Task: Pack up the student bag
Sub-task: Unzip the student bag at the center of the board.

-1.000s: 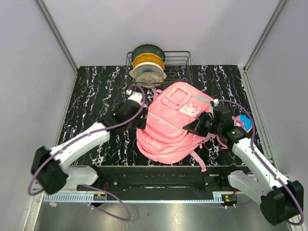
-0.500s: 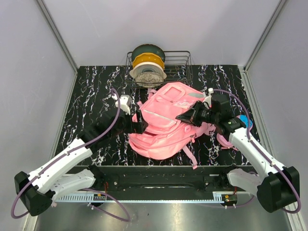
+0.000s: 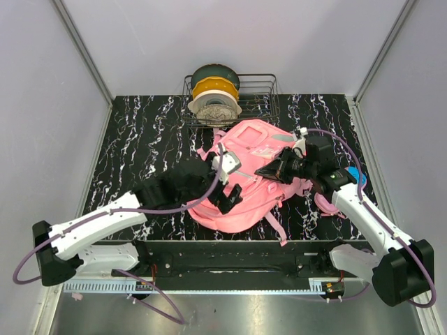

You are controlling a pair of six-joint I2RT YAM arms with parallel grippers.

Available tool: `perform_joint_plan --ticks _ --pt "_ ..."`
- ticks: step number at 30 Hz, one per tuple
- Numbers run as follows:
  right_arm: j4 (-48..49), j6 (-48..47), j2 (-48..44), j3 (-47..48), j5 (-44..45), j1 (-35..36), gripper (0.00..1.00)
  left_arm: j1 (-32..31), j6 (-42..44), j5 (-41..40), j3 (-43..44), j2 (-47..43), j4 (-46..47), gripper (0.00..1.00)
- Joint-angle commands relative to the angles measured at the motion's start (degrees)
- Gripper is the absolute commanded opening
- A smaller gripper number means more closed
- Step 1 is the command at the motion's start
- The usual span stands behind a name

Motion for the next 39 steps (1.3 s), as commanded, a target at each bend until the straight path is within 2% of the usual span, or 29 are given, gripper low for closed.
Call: perform_joint_plan --ticks 1,5,8,10,15,17,18,20,21,23,24,30,34,39 --pt "8.94 -1.61 -1.20 4.90 -5.51 0.25 0.00 -2.49 10.57 0.01 2.45 2.90 0.74 0.99" --pt "9.03 -1.34 -1.37 4.11 -5.08 0.34 0.00 -4.07 11.01 -0.16 4.74 5.89 1.88 0.99" --pt "9.55 -0.73 -1.90 3.84 -4.99 0.25 0.00 -5.83 10.84 -4.99 7.02 9.31 1.01 0.99" --pt "9.64 -0.29 -2.34 3.93 -4.90 0.25 0.00 -6.01 10.92 -4.82 8.08 11.51 0.22 0.99" --pt "8.77 -0.47 -3.22 4.28 -4.37 0.25 0.00 -6.97 11.36 -9.73 7.03 13.80 -1.19 0.99" --pt "8.41 -0.73 -3.30 4.28 -4.28 0.25 0.00 -6.98 11.36 -12.28 6.07 13.63 -1.63 0.95" --pt "8.41 -0.73 -3.39 4.11 -4.37 0.25 0.00 -6.98 11.36 -13.25 5.80 13.54 -1.63 0.88" --pt "8.41 -0.90 -3.48 3.84 -4.20 0.25 0.00 -6.98 11.27 -15.80 5.27 13.45 -1.90 0.80" --pt "8.41 -0.82 -3.48 3.75 -4.20 0.34 0.00 -6.98 11.19 -16.68 5.18 13.37 -2.16 0.71" --pt "8.33 -0.99 -3.66 3.58 -4.20 0.34 0.00 -6.89 11.54 -18.00 4.57 13.02 -2.16 0.65" --pt "8.33 -0.91 -3.66 3.58 -4.20 0.25 0.00 -6.97 11.71 -18.27 4.39 12.84 -2.07 0.57" --pt "8.33 -0.99 -4.18 3.22 -4.02 0.34 0.00 -6.71 11.01 -21.34 3.60 12.31 -2.07 0.38" --pt "7.45 -1.34 -4.27 3.05 -3.93 0.25 0.00 -6.27 11.01 -21.87 3.51 11.52 -1.55 0.33" --pt "7.27 -1.61 -4.97 2.52 -3.93 0.25 0.00 -4.52 10.57 -21.96 2.20 9.76 0.47 0.32"
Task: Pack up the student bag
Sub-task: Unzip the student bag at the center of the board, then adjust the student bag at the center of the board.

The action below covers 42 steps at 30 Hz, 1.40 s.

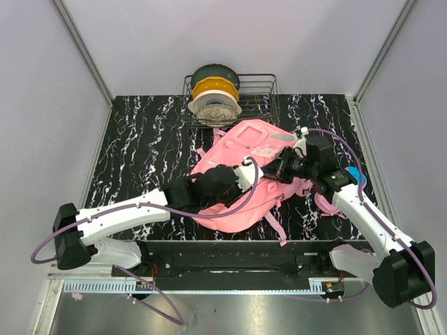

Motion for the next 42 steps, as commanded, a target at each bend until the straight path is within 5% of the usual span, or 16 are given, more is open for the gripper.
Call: perform_joint_plan --ticks 1,2,3,4,6,9,12,16,24,35,38,41,42 --pt "7.27 -1.74 -4.54 2.35 -4.65 0.25 0.00 3.59 0.25 -7.10 -1.30 -2.35 1.24 0.29" --pt "7.27 -1.65 -4.80 2.35 -4.74 0.25 0.00 3.60 0.43 -7.18 -1.13 -1.48 1.15 0.04" --pt "7.53 -1.74 -5.15 2.26 -4.92 0.25 0.03 3.68 0.26 -7.44 -0.69 -0.68 0.02 0.00" --pt "7.80 -1.83 -5.24 1.91 -5.18 0.25 0.08 3.68 -0.01 -8.66 -0.34 0.98 -0.42 0.00" --pt "8.06 -1.65 -6.29 1.29 -5.18 0.25 0.39 3.86 -0.01 -8.59 0.19 2.13 -0.69 0.00" --pt "4.66 -2.35 -8.14 0.41 -4.31 0.25 0.67 4.30 -2.29 -8.59 0.80 2.84 -0.95 0.00" --pt "-4.46 -5.25 -12.17 0.59 0.34 0.25 0.75 5.18 -4.14 -8.24 1.33 2.49 -2.09 0.00" --pt "-15.30 -5.62 -19.64 -1.95 12.45 0.25 0.77 5.79 -6.40 -7.54 1.94 1.17 -2.01 0.00" --pt "-18.59 1.95 -28.09 -14.08 15.04 0.25 0.77 5.97 -10.64 -5.26 10.12 2.58 -5.96 0.00" --pt "0.57 8.19 -14.13 -13.30 11.70 0.43 0.93 5.88 -14.77 -3.58 8.02 0.03 -6.76 0.00" --pt "-3.70 5.91 -8.07 -11.02 15.11 0.34 0.93 5.79 -15.12 -3.32 8.19 -0.24 -6.41 0.00" --pt "-1.97 3.54 -4.11 -11.36 17.14 0.43 0.79 5.62 -15.83 -3.22 9.24 -0.59 -7.37 0.00" --pt "-1.96 1.88 -3.32 -11.19 17.93 0.43 0.67 5.53 -16.52 -3.40 9.42 -1.20 -7.81 0.00"
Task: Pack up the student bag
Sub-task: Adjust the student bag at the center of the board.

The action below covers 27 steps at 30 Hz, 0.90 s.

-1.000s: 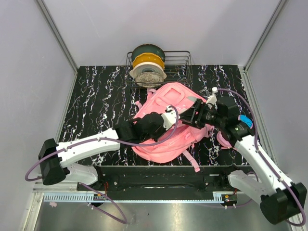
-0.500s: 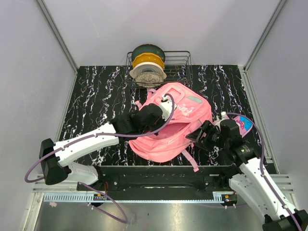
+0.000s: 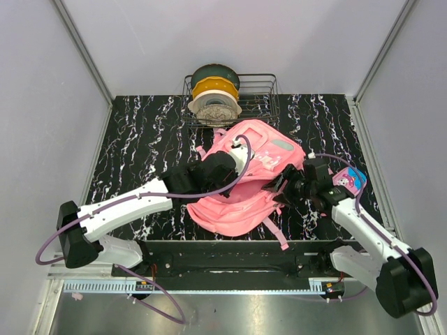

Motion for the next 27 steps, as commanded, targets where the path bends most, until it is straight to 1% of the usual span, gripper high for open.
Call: perform_joint_plan --ticks 1,2,4,6,8,9,11,12,17,20,21,23,24,26,27 --pt "3.09 -4.58 4.29 2.45 4.38 0.21 0.59 0.50 -4.64 -2.33 2.38 -4.24 0.28 0.00" --pt "3.61 -5.89 4.74 3.15 4.38 0.21 0.51 0.33 -5.08 -2.24 2.38 -4.68 0.01 0.00" --pt "4.32 -10.46 5.79 4.20 1.59 0.30 0.40 -0.72 -7.54 -2.86 1.94 -6.08 -1.30 0.00" --pt "5.20 -15.37 6.41 5.96 -3.32 0.21 0.36 -2.56 -10.42 -3.91 1.77 -7.40 -2.18 0.00" --pt "3.63 -17.93 7.29 8.24 -4.31 0.21 0.30 -4.67 -12.54 -4.18 1.68 -8.02 -2.63 0.00" --pt "3.01 -20.73 7.64 9.21 -5.01 0.21 0.29 -5.29 -14.90 -4.18 1.50 -8.37 -2.63 0.00" --pt "0.47 -23.39 10.18 12.71 -5.72 0.12 0.25 -7.22 -16.59 -5.05 1.41 -8.46 -2.63 0.00" --pt "-0.15 -25.49 11.41 13.87 -6.16 0.21 0.24 -7.67 -18.08 -5.67 1.68 -8.38 -2.72 0.00" --pt "-1.39 -29.37 20.20 21.24 -7.74 0.21 0.24 -8.99 -21.95 -9.00 2.91 -8.28 -4.21 0.00" --pt "-2.53 -32.53 24.95 25.81 -7.83 0.21 0.26 -9.08 -23.71 -10.32 3.87 -8.55 -5.26 0.00" --pt "-2.88 -33.23 26.70 26.70 -7.22 0.30 0.33 -9.08 -23.89 -10.68 3.79 -8.55 -5.35 0.00" --pt "-3.94 -34.11 27.85 28.54 -5.65 0.21 0.41 -9.08 -23.63 -11.38 4.40 -7.68 -5.88 0.00" --pt "-5.16 -34.29 27.77 29.25 -4.42 0.12 0.53 -8.99 -23.45 -11.82 4.66 -7.41 -6.58 0.00" --pt "-7.54 -33.77 25.67 28.91 -0.04 0.12 0.64 -8.82 -22.93 -13.92 5.37 -6.36 -7.20 0.00" --pt "-7.98 -33.59 22.27 28.30 1.56 0.12 0.69 -8.64 -22.84 -14.46 5.54 -6.18 -7.46 0.00"
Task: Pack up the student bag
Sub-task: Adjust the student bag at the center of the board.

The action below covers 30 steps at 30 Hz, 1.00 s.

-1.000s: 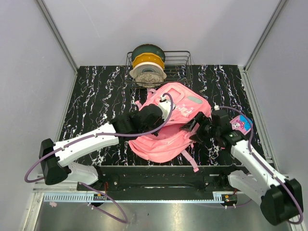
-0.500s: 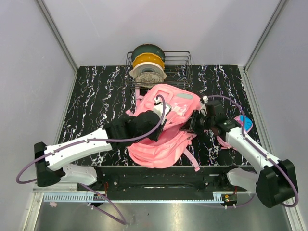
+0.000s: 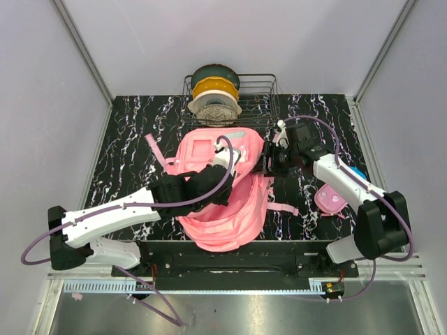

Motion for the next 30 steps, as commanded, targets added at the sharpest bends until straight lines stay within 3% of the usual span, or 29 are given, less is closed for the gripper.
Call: perform_joint_plan --ticks 1,5,12,19,26,30 --pt "-2.34 -2.14 -7.61 0.47 10.53 -0.45 0.78 0.34 -1.24 -3.84 4.82 -0.74 0.45 0.00" --pt "-5.42 1.97 -18.86 -5.33 19.91 -0.54 0.94 3.76 0.42 -1.04 3.51 -0.91 2.73 0.00" --pt "-14.82 12.26 -34.95 -10.88 37.42 -5.01 1.00 7.55 3.94 2.84 1.75 -2.58 5.98 0.00" --pt "-21.58 12.72 -38.40 -12.55 28.39 -34.15 1.00 7.82 4.03 5.56 -0.36 -3.98 7.56 0.00" --pt "-22.39 11.84 -29.27 -14.74 19.35 -51.30 1.00 7.91 4.29 6.53 -1.85 -6.18 8.62 0.00" --pt "-18.18 13.59 -26.71 -17.29 17.05 -53.80 1.00 8.00 5.08 6.71 -2.65 -7.24 9.68 0.00"
